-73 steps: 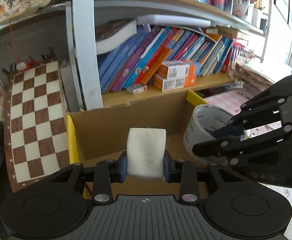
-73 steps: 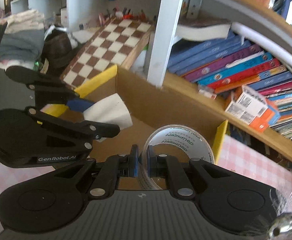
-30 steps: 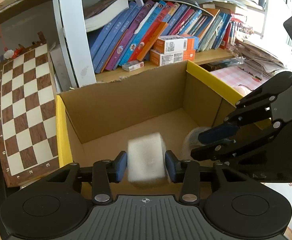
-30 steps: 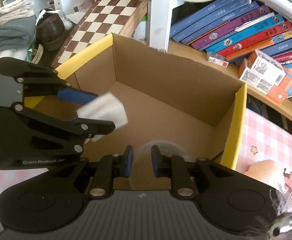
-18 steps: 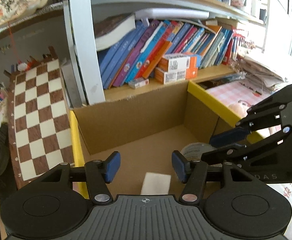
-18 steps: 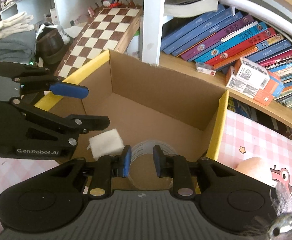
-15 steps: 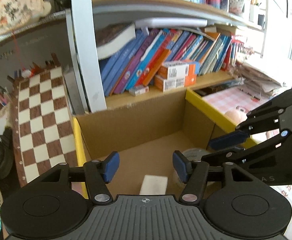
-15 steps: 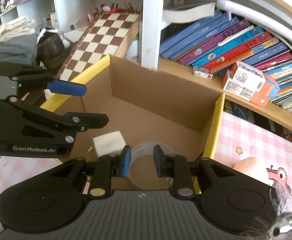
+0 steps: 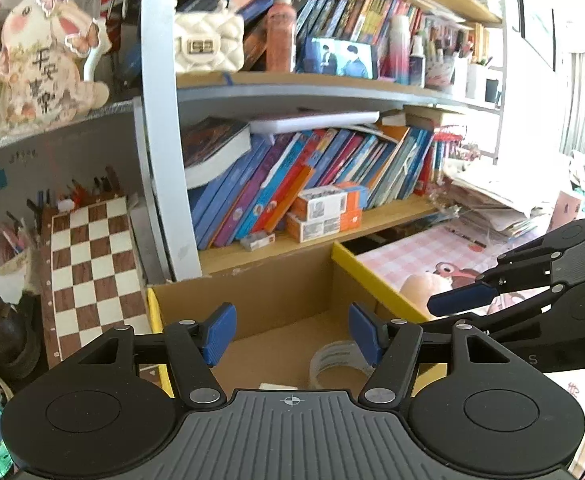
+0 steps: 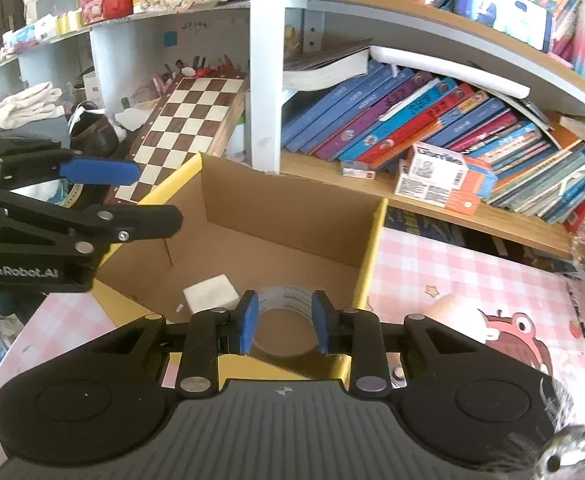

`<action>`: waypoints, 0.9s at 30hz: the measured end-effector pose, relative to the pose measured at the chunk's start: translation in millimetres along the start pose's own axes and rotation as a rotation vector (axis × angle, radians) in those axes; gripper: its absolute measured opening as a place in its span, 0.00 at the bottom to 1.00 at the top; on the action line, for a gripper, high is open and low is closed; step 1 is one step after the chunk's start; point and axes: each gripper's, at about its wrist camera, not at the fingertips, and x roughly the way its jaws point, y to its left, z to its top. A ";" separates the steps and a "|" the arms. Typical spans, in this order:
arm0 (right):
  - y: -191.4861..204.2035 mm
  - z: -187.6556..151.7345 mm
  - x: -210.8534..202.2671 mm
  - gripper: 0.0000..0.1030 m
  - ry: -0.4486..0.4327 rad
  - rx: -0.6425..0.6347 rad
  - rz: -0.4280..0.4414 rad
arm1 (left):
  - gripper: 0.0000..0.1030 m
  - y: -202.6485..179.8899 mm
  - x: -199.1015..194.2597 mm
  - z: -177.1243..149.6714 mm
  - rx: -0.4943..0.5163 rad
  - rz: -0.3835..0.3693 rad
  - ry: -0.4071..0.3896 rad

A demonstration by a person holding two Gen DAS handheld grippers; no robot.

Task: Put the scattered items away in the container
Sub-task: 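Withdraw both open tools from the box back over the desk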

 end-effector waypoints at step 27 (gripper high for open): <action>-53.9 -91.1 -57.4 0.45 0.021 0.179 -0.105 | 0.63 -99.9 -15.5 -17.2 0.106 -0.092 0.113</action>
